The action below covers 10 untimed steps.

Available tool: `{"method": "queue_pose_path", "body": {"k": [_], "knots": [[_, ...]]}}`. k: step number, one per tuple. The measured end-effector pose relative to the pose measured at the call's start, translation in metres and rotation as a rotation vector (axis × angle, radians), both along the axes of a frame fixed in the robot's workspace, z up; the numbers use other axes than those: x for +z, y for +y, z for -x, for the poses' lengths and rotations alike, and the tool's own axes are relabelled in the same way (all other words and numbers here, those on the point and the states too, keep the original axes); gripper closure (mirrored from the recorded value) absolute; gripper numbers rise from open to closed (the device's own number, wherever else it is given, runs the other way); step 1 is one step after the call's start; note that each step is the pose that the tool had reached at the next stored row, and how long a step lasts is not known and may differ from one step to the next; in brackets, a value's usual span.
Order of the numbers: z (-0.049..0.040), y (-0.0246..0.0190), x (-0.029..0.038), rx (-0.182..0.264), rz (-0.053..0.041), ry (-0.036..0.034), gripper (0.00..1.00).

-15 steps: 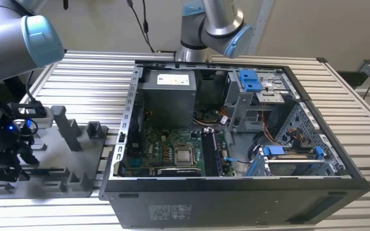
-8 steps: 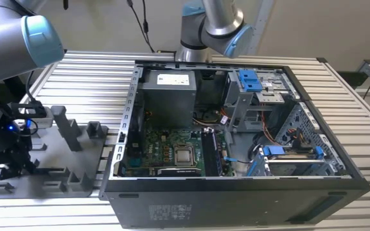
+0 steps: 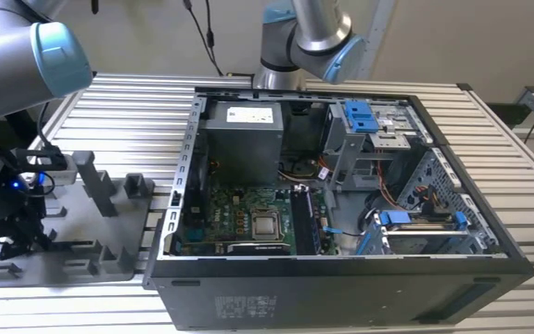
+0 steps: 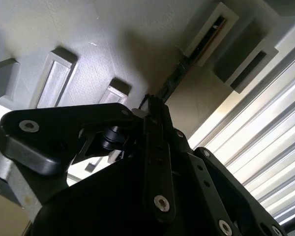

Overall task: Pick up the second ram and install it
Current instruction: 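Pick up the second ram and move it above second insertion slot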

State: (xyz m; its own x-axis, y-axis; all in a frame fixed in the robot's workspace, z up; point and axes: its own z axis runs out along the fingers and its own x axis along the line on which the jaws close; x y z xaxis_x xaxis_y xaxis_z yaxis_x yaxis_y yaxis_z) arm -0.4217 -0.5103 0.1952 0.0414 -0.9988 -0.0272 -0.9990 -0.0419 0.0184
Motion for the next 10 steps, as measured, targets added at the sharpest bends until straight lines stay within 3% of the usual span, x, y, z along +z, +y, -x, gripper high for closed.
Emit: {"method": "queue_pose_path", "body": {"k": [10], "knots": [[0.0000,0.0000,0.0000,0.000,0.0000,-0.0008,0.86]]}}
